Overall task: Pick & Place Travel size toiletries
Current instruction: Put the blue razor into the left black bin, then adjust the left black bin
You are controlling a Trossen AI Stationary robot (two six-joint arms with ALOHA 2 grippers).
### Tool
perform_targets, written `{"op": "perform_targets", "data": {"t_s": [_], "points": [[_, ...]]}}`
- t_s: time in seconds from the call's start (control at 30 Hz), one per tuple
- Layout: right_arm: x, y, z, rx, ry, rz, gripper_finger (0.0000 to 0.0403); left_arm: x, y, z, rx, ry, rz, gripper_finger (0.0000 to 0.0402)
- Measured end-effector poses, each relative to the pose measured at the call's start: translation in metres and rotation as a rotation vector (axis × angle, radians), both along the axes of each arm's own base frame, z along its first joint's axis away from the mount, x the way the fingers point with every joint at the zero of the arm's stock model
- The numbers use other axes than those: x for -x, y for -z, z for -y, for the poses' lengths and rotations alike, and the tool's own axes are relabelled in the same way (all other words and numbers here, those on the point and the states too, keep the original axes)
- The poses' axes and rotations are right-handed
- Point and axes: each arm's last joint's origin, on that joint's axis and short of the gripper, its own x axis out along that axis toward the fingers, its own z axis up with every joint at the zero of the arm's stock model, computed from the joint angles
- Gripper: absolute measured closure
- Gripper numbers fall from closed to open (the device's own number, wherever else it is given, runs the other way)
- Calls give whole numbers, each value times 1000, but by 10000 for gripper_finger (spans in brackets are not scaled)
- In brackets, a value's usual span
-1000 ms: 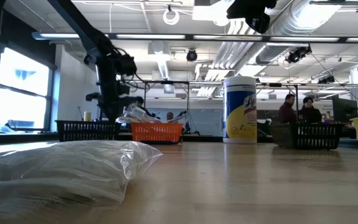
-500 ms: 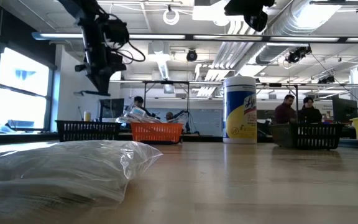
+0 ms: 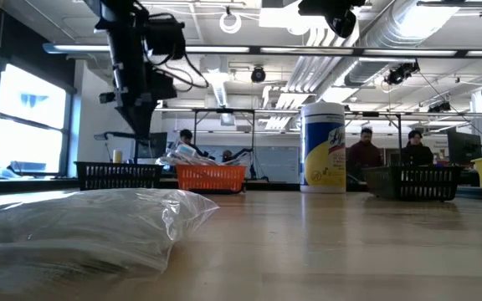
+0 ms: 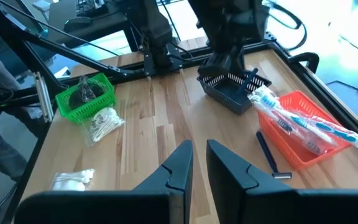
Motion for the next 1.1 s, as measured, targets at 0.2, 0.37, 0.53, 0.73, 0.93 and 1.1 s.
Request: {"op": "perform_targets", "data": {"t_s": [0.2, 0.37, 0.53, 0.73, 0.93, 1.1], "points": [[0, 0, 0, 2, -1, 1, 365, 6, 30, 1, -18, -9, -26, 377], [0, 0, 0, 3, -1, 5, 365, 5, 37, 0, -52, 21, -11, 377], [-1, -2, 0, 6, 2, 18, 365, 4, 36, -1, -68, 59, -16, 364], [-1, -2, 0, 7, 2, 25, 365, 4, 36, -1, -90, 125, -61, 317], [-1, -2, 0, 7, 2, 25, 365, 4, 36, -1, -105, 118, -64, 264], [-1, -2, 0, 12, 0, 25, 365, 2, 32, -2, -105, 79, -31, 245]]}}
